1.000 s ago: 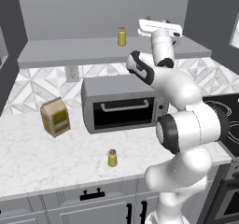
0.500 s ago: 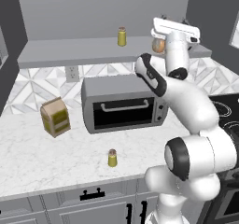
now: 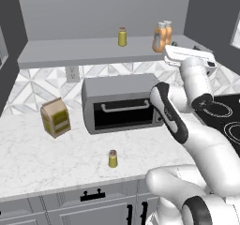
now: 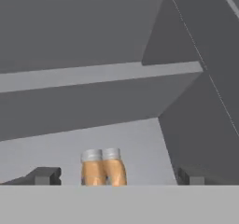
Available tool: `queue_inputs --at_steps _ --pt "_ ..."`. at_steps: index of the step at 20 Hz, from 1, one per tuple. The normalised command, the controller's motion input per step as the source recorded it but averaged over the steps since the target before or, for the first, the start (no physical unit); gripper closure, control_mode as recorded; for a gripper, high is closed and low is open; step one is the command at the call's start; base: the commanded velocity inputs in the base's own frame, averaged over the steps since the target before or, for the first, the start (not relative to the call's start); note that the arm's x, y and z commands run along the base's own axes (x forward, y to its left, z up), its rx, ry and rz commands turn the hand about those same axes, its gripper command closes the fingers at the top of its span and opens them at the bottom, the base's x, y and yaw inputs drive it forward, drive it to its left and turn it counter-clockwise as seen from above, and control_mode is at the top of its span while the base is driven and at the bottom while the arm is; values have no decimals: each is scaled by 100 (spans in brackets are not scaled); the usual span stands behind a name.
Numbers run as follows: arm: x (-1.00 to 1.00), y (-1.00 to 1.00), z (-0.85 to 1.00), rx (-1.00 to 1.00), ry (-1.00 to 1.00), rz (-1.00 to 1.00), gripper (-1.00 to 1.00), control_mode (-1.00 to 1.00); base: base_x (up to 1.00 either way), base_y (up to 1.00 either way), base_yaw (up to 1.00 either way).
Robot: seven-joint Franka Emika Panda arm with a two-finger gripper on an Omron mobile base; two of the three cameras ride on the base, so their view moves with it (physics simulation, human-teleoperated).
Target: Put the shaker and condiment bottle from the counter next to their counterparts in the cabinet.
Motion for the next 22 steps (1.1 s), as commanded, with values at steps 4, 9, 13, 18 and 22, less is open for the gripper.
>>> queue_inputs --at_steps 4,9,13,18,22 --pt "-90 3 -65 -1 47 16 -100 -100 0 0 0" --pt "-63 6 -29 0 11 37 -100 -100 0 0 0" --pt "-35 18 -14 -1 30 39 -100 -100 0 0 0" --pt "-65 61 -58 -15 15 48 -100 -100 0 0 0" --pt "-53 84 -60 -23 -1 34 -100 -100 0 0 0"
